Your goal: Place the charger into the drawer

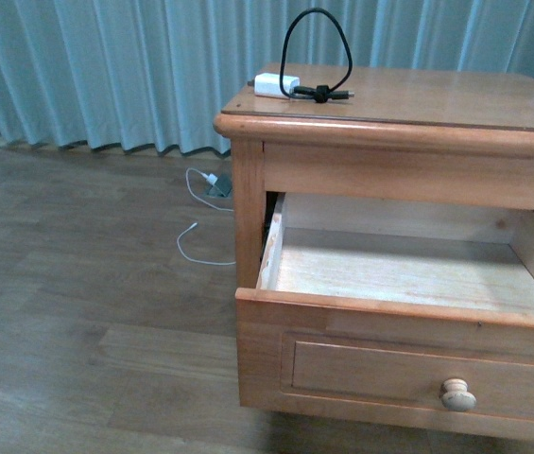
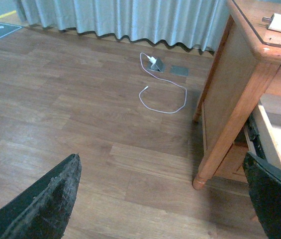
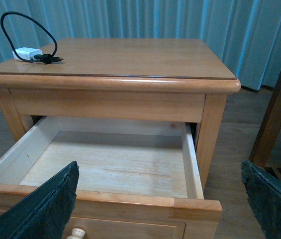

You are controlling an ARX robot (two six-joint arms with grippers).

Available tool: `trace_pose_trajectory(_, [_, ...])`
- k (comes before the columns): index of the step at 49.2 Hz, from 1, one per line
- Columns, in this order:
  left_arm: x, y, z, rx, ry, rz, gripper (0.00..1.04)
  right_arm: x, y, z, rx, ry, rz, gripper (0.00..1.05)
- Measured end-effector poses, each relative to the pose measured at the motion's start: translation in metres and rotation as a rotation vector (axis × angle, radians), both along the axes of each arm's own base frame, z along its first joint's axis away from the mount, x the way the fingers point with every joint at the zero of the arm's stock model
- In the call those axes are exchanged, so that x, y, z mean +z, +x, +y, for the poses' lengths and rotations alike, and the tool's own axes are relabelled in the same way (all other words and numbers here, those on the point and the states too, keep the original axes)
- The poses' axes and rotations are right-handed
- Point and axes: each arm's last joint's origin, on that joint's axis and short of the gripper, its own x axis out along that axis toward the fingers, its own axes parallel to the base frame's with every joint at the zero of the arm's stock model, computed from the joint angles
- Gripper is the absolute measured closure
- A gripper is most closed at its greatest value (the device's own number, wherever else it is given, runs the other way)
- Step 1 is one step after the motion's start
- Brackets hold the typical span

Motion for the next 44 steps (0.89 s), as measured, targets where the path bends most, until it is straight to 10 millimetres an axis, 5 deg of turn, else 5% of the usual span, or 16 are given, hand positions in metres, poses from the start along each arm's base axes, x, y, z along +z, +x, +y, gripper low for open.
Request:
trace_pose_trajectory(17, [0.054, 0.168, -0.072, -0.121, 0.065, 0.006, 0.06, 0.0, 0.0, 0.0, 0.0, 0.0, 0.0, 0.08])
trace_pose_trajectory(28, [0.067, 0.238, -0.127, -0.174, 0.07, -0.036, 0.06, 0.0, 0.0, 0.0, 0.0, 0.0, 0.0, 0.08])
trace_pose_trajectory(41, [0.048, 0.307, -0.183, -0.219, 0.093, -0.015, 0.06, 0.0, 0.0, 0.0, 0.0, 0.0, 0.0, 0.08])
trace_pose_trajectory(44, [0.048, 0.31, -0.187, -0.226, 0.097, -0.017, 0.06, 0.0, 0.0, 0.0, 0.0, 0.0, 0.0, 0.08])
